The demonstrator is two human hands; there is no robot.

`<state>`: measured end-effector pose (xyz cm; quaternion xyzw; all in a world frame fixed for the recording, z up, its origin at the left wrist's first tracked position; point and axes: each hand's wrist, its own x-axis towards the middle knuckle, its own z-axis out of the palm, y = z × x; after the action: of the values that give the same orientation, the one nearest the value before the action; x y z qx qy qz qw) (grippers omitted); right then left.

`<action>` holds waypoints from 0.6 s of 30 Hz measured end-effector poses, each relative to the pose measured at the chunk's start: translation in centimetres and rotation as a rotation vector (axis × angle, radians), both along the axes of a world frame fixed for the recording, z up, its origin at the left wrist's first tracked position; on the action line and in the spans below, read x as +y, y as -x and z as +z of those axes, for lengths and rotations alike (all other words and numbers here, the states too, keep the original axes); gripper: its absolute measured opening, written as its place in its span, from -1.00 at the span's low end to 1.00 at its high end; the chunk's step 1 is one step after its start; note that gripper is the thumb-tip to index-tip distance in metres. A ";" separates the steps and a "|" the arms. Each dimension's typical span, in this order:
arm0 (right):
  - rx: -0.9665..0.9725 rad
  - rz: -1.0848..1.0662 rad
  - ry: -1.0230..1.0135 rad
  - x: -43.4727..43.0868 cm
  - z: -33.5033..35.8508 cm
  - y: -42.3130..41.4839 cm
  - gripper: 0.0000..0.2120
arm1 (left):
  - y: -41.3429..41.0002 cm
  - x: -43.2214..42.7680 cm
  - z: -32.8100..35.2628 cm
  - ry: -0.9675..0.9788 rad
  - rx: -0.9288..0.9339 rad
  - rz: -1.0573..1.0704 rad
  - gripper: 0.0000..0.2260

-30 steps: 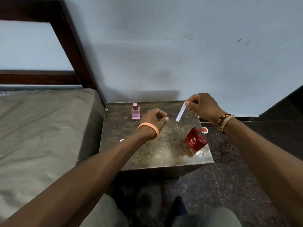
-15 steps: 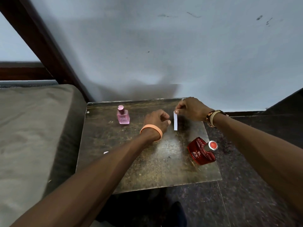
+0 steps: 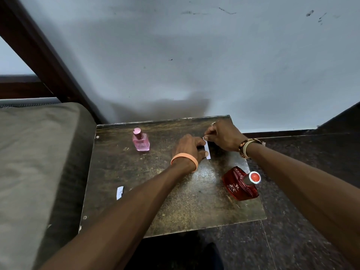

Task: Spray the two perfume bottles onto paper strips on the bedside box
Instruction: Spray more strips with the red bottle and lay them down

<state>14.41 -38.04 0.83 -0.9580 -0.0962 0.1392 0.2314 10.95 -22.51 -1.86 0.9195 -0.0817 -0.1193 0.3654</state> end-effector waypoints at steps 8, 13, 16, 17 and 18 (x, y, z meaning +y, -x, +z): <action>-0.075 -0.023 0.000 -0.1 -0.9 0.4 -0.90 | 0.2 0.0 -0.6 -0.026 -0.064 0.028 -0.77; -0.114 -0.065 -0.001 0.0 -1.0 0.9 -0.85 | 0.4 0.2 -1.0 -0.012 -0.087 0.033 -0.77; -0.130 -0.060 0.020 0.1 -1.0 1.1 -0.76 | 0.4 0.3 -1.1 -0.018 -0.102 0.023 -0.77; -0.134 -0.056 0.025 0.1 -1.0 1.1 -0.76 | 0.4 0.3 -1.1 -0.022 -0.101 0.020 -0.77; -0.138 -0.051 0.029 0.1 -1.0 1.1 -0.78 | 0.4 0.3 -1.1 -0.027 -0.099 0.019 -0.77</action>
<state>13.29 -37.93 -0.16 -0.9708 -0.0852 0.0684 0.2136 10.53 -22.21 -2.95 0.9298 -0.0895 -0.0712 0.3497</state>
